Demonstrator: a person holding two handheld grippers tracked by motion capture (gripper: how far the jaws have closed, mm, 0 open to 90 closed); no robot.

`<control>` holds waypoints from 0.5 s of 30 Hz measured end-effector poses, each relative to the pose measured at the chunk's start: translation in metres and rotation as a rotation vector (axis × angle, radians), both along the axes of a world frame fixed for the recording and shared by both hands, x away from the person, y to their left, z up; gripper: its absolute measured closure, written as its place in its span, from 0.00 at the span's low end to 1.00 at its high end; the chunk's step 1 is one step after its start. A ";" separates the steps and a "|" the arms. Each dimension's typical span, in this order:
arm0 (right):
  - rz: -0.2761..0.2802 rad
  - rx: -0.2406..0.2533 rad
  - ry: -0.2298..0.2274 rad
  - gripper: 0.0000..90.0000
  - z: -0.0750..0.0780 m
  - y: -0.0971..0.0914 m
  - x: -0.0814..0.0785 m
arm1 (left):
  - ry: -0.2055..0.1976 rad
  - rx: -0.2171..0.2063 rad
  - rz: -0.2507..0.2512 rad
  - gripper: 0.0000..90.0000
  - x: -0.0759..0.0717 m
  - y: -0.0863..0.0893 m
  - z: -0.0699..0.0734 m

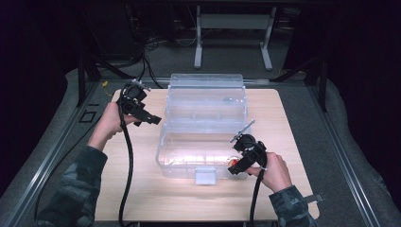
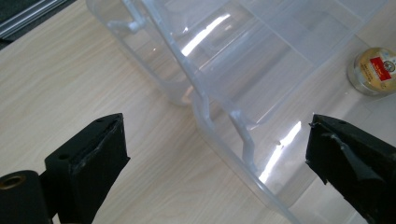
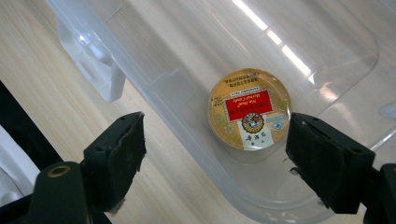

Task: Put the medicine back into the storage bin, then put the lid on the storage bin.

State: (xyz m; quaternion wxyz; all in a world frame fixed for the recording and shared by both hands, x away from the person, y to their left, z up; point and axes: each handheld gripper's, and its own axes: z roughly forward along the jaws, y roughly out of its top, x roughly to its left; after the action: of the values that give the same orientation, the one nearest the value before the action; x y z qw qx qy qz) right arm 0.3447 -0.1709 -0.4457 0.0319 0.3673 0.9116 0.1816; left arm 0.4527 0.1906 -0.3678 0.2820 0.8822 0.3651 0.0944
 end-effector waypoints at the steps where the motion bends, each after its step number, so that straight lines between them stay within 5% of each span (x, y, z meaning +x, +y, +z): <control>1: 0.000 0.002 0.000 0.22 0.000 0.000 0.000 | -0.001 0.003 -0.001 0.06 0.002 -0.002 0.001; 15: 0.009 0.010 0.002 0.22 -0.005 0.002 -0.003 | -0.048 0.019 -0.061 0.05 0.020 -0.036 0.013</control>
State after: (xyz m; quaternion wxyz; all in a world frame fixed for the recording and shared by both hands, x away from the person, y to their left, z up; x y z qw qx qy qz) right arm 0.3421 -0.1687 -0.4502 0.0283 0.3637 0.9124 0.1858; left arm 0.4729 0.1550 -0.3550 0.2852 0.8930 0.3304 0.1102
